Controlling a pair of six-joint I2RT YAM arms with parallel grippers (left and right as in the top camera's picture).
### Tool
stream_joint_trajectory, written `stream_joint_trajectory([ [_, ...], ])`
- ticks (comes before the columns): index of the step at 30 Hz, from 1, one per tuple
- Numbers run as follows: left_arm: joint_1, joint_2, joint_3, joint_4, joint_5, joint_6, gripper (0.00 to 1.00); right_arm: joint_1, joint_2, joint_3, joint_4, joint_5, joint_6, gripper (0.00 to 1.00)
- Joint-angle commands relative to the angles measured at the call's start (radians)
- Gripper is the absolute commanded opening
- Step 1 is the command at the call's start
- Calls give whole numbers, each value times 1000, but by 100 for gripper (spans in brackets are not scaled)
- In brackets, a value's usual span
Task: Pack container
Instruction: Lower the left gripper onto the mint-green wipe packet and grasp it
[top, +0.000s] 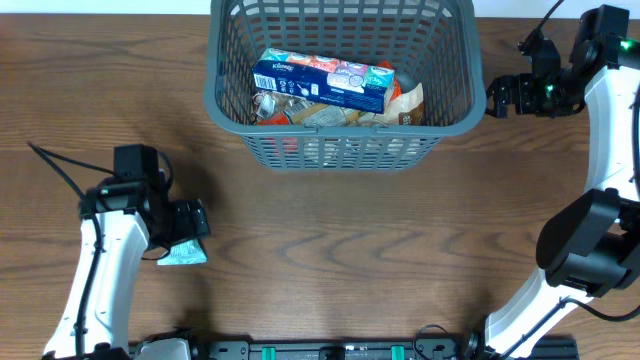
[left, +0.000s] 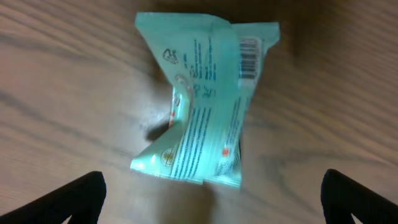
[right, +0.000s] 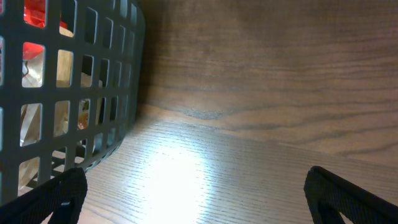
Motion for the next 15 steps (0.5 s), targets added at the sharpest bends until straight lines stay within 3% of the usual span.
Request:
stream_joint_trajectory([
  [1, 6, -1, -64, 75, 5, -17, 99, 3, -2, -4, 4, -7, -11, 99],
  [8, 6, 5, -145, 278, -40, -13, 99, 2, -2, -4, 3, -6, -12, 99],
  [15, 6, 97, -149, 326, -52, 80, 98, 2, -2, -4, 3, -7, -12, 99],
])
